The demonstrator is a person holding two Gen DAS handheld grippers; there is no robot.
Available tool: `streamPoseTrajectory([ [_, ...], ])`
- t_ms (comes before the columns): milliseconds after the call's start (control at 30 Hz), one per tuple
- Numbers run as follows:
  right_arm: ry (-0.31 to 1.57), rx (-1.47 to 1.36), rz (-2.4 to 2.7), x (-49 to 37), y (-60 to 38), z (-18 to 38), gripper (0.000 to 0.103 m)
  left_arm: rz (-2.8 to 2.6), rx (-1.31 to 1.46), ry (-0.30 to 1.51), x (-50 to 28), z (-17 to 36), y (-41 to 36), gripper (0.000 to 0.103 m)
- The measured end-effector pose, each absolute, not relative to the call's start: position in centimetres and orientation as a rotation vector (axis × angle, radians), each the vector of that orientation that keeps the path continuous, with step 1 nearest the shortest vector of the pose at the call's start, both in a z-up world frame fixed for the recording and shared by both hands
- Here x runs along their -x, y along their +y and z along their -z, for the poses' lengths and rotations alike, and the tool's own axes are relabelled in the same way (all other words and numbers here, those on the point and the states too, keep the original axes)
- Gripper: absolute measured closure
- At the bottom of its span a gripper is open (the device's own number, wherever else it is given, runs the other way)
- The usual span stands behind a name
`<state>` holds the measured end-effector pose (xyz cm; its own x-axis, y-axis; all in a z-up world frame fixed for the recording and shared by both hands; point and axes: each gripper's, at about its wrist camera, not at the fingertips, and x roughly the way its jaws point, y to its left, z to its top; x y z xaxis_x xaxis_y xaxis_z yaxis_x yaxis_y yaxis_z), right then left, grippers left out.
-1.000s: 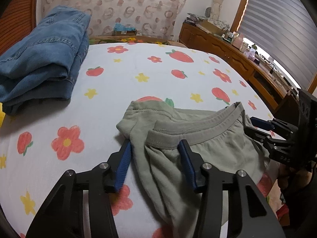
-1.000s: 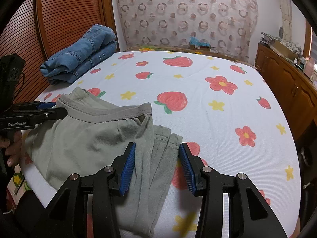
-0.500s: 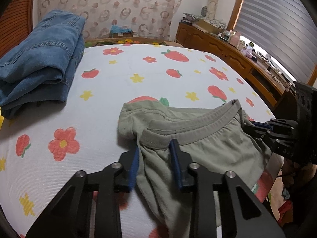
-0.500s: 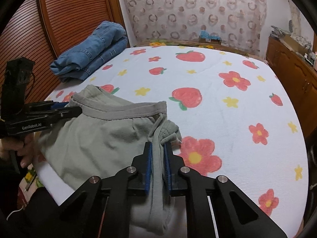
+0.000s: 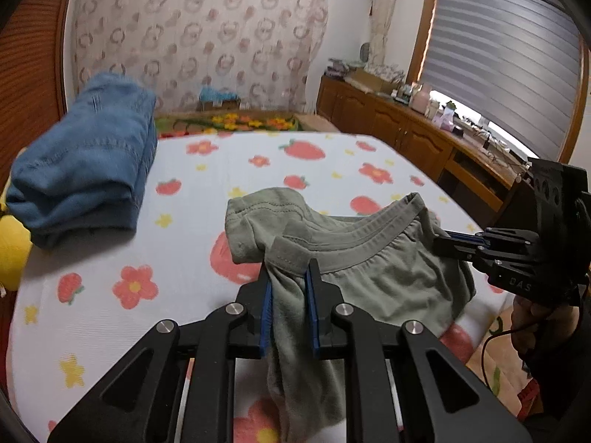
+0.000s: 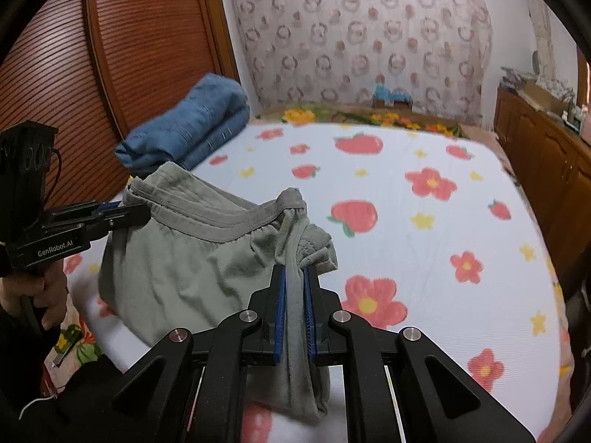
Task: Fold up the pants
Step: 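Grasp the waistband with both grippers and lift it off the bed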
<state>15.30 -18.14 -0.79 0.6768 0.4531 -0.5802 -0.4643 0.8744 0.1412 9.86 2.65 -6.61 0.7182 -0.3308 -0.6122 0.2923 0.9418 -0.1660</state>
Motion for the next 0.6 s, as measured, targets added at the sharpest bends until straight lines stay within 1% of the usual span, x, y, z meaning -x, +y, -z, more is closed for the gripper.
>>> streamPoseTrajectory([
  [333,0.544,0.015,-0.528,-12.9,-19.2,-2.1,0.094,0.359,0.041,0.573,-7.5,2.5,2.5,0.086],
  [600,0.496,0.022,-0.535,-11.4,-19.9,-3.6,0.094,0.364,0.029,0.517,-6.3,0.4,2.1,0.086],
])
